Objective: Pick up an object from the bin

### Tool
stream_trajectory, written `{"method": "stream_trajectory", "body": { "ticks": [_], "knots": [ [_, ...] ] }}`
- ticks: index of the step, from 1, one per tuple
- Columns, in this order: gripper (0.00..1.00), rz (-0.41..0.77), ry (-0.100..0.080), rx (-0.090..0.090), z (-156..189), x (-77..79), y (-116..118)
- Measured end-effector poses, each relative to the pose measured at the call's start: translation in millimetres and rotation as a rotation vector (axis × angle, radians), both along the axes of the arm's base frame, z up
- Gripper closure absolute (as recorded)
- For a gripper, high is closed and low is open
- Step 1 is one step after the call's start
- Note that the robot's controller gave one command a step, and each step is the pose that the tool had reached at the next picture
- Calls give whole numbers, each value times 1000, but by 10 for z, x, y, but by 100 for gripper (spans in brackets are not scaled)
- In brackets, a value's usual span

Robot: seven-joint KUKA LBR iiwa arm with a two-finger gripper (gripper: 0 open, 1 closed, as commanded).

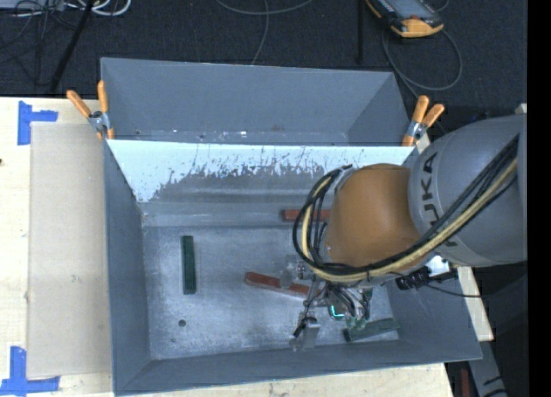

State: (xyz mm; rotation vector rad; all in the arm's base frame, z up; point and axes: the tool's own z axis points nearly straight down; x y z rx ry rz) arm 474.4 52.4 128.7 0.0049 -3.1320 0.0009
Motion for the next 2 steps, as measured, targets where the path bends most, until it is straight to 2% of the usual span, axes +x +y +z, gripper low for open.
{"method": "stream_trajectory", "body": {
  "ticks": [1, 2],
  "knots": [
    [0, -18, -11, 1, -625, 676, 13],
    [100, -22, -8, 1, -593, 657, 10]
  ]
}}
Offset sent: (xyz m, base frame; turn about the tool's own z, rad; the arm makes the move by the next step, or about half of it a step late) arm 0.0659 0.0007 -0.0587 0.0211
